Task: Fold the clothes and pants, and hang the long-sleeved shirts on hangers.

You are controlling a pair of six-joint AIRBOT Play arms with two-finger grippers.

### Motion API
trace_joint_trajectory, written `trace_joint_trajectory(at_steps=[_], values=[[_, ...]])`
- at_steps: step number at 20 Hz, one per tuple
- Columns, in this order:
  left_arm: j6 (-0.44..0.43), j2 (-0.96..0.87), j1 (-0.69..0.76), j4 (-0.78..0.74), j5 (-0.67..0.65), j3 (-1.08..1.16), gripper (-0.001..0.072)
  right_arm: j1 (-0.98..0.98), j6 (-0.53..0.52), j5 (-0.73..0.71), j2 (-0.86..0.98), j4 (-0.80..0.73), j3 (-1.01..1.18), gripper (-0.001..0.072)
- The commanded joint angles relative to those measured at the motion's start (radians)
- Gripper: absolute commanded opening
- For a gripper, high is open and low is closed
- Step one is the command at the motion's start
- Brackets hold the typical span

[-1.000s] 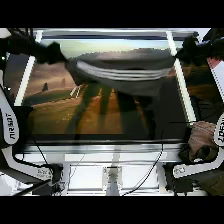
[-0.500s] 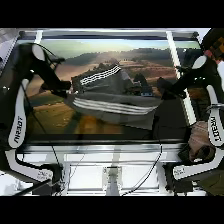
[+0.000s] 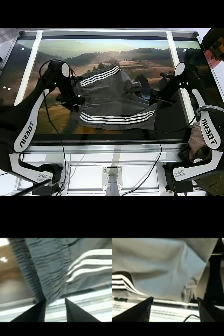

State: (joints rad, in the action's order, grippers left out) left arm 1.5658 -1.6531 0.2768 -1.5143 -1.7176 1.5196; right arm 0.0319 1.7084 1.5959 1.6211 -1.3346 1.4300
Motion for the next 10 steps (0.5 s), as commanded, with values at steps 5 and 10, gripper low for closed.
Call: trace_joint_trajectory(at_steps=[5, 10], values=[[0.059, 0.022, 0.005, -0.444, -0.025, -0.015, 0.0293, 0.011, -0.045, 0.032, 0.0, -0.035, 0.111, 0.0632], [0.096, 0.18, -0.038, -0.456, 0.232, -0.015, 0.0004, 0.012, -0.096, -0.041, 0.001, -0.035, 0.358, 0.0066]])
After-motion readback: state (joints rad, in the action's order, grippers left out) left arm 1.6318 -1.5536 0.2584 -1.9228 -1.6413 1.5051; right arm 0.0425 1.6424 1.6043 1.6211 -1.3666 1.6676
